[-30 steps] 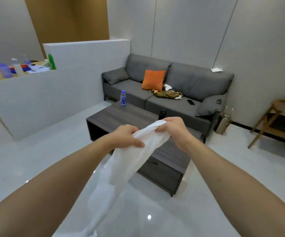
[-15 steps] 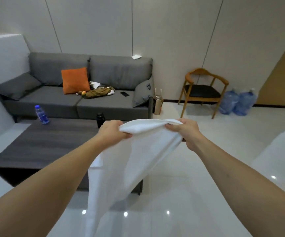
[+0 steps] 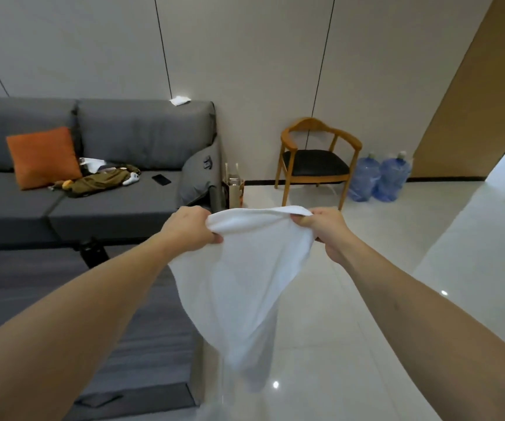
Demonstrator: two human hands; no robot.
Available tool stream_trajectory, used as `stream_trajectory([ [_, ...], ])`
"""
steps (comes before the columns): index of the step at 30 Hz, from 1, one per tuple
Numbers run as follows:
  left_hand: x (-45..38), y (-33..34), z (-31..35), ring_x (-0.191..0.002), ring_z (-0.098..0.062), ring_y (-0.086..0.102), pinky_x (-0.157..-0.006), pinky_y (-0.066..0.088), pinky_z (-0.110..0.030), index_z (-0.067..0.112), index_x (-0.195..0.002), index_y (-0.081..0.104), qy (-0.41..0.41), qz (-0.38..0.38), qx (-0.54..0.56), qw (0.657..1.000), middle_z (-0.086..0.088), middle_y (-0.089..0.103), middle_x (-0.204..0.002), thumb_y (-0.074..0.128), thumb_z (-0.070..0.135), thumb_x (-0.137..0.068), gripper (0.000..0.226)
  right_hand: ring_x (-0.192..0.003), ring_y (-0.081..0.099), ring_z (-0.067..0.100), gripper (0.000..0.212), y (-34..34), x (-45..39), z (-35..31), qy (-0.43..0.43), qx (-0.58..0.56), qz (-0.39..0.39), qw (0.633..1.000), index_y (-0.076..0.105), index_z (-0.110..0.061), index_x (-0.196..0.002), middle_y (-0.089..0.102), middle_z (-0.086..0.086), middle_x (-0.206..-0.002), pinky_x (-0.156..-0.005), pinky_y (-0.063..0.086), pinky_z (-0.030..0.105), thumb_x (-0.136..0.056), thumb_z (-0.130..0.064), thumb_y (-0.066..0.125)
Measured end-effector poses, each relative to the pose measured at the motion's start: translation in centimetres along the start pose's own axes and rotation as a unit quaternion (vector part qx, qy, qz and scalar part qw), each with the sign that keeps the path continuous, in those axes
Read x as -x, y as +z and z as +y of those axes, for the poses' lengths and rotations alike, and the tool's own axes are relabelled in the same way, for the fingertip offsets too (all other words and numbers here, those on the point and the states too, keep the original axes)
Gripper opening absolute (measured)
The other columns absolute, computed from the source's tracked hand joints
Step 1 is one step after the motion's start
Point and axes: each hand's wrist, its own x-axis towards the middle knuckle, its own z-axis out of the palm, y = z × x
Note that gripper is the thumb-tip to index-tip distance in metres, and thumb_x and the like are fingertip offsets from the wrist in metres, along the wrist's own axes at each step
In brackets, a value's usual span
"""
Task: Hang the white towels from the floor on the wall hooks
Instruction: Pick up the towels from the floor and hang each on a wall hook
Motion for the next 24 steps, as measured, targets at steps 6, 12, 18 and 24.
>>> stream_trajectory([
  [6,-7.1,-1.7,-2.7,-0.074,-0.016,0.056,-0.060,0.040,-0.030,0.023,-0.079,0.060,-0.087,0.027,-0.004,0.996,0.006,0.056,-0.076,0.075,0.048,-0.079,0.029,-0.082,0.068,0.023,0.007,4.5,-10.0,-3.7,-0.016,0.006,-0.071,0.997,0.069,-0.019,-0.090,0.071,0.006,-0.092,-0.057,0.055,0.029,-0.090,-0.026,0.069],
  [12,-9.4,-6.1,-12.7,-0.071,-0.012,0.057,-0.053,0.040,-0.028,0.029,-0.068,0.057,-0.210,0.082,0.012,0.974,0.006,0.060,-0.075,0.077,0.049,-0.074,0.029,-0.074,0.061,0.026,0.015,16.6,-17.1,-6.4,-0.040,0.035,-0.190,0.980,0.067,-0.004,-0.084,0.065,0.015,-0.083,-0.066,0.049,0.034,-0.087,-0.018,0.071],
  [18,-7.1,-10.6,-24.3,-0.077,-0.018,0.059,-0.067,0.049,-0.034,0.024,-0.085,0.067,-0.370,0.147,-0.014,0.917,-0.003,0.066,-0.087,0.071,0.045,-0.084,0.021,-0.069,0.058,0.023,0.024,33.2,-20.1,-10.9,-0.112,0.142,-0.330,0.926,0.071,0.002,-0.080,0.063,0.015,-0.073,-0.062,0.046,0.033,-0.085,-0.021,0.074],
  [24,-3.2,-21.7,-28.8,-0.091,-0.036,0.062,-0.073,0.047,-0.035,0.019,-0.094,0.073,-0.482,0.352,-0.096,0.797,-0.014,0.068,-0.096,0.061,0.042,-0.091,0.026,-0.057,0.050,0.006,0.018,44.5,-18.6,-22.2,-0.337,0.099,-0.378,0.857,0.072,-0.020,-0.063,0.056,-0.012,-0.054,-0.052,0.038,0.022,-0.078,-0.027,0.075],
])
